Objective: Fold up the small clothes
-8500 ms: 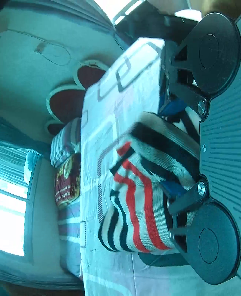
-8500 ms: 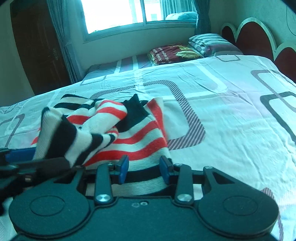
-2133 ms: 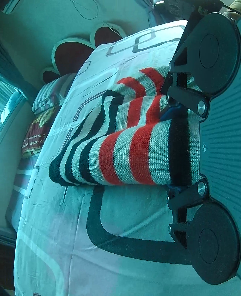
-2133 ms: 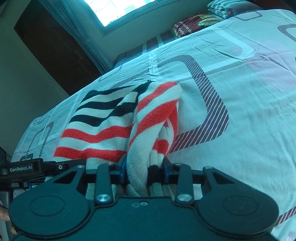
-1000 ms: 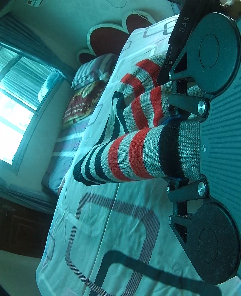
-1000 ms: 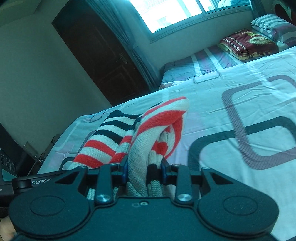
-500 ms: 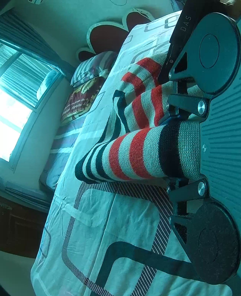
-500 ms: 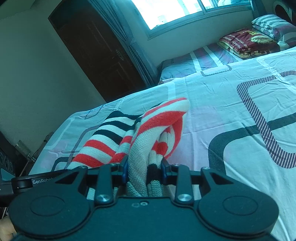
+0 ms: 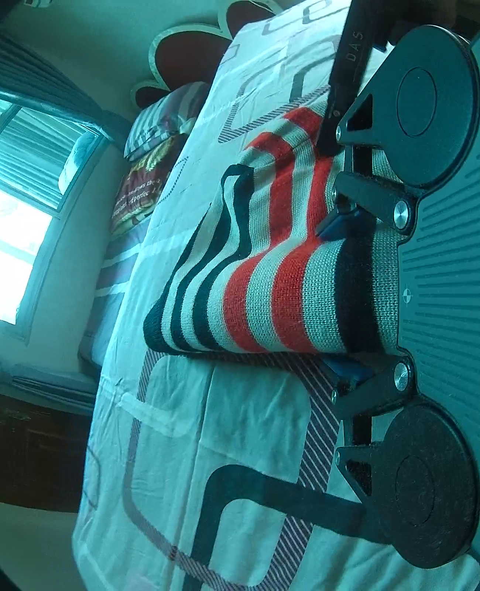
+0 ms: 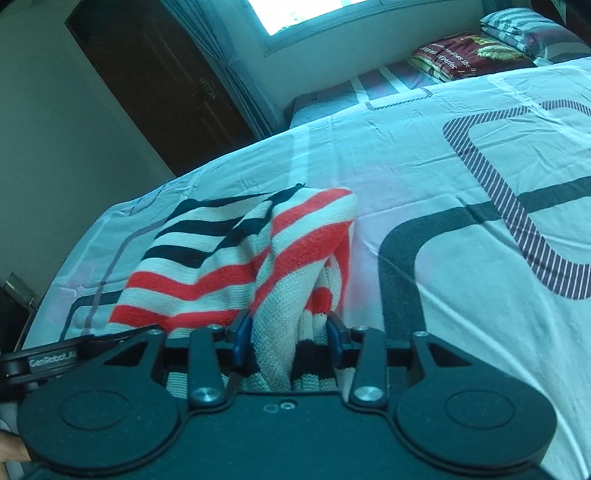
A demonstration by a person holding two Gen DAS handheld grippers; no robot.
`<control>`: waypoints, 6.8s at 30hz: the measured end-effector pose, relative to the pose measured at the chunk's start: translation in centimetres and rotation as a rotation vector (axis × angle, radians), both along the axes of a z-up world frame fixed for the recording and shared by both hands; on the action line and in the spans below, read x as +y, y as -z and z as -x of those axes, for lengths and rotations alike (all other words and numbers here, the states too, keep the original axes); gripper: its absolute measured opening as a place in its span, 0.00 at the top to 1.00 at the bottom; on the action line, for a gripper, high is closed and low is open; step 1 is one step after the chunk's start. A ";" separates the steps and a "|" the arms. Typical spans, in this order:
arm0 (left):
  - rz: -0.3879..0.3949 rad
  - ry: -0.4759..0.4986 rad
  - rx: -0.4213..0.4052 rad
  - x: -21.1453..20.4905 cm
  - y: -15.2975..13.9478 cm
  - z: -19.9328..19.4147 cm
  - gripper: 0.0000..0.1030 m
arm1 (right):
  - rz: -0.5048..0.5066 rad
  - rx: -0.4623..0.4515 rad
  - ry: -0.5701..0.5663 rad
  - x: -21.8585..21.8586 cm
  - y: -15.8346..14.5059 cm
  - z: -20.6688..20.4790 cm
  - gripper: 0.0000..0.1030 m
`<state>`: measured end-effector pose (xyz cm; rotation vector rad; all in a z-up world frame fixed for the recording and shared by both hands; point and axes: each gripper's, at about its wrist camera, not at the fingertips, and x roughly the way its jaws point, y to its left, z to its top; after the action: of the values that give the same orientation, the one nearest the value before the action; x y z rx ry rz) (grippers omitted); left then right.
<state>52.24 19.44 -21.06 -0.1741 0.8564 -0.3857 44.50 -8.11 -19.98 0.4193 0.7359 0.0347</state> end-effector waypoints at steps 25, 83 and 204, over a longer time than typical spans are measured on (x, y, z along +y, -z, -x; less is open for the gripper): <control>-0.150 -0.092 0.016 -3.4 -0.7 -7.0 0.34 | 0.266 0.077 -0.058 0.9 -0.9 -9.5 0.69; -0.118 -0.070 0.007 -0.4 -0.1 7.8 0.10 | 0.223 0.067 -0.055 4.1 -0.6 5.7 0.63; -0.333 -0.243 -0.200 -0.2 -20.5 36.8 0.00 | 0.416 -0.181 0.139 5.8 -17.3 33.2 0.01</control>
<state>15.44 19.20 -0.59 0.0693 0.6806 -0.0284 11.34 -2.28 -2.71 0.0674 0.5166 -0.2063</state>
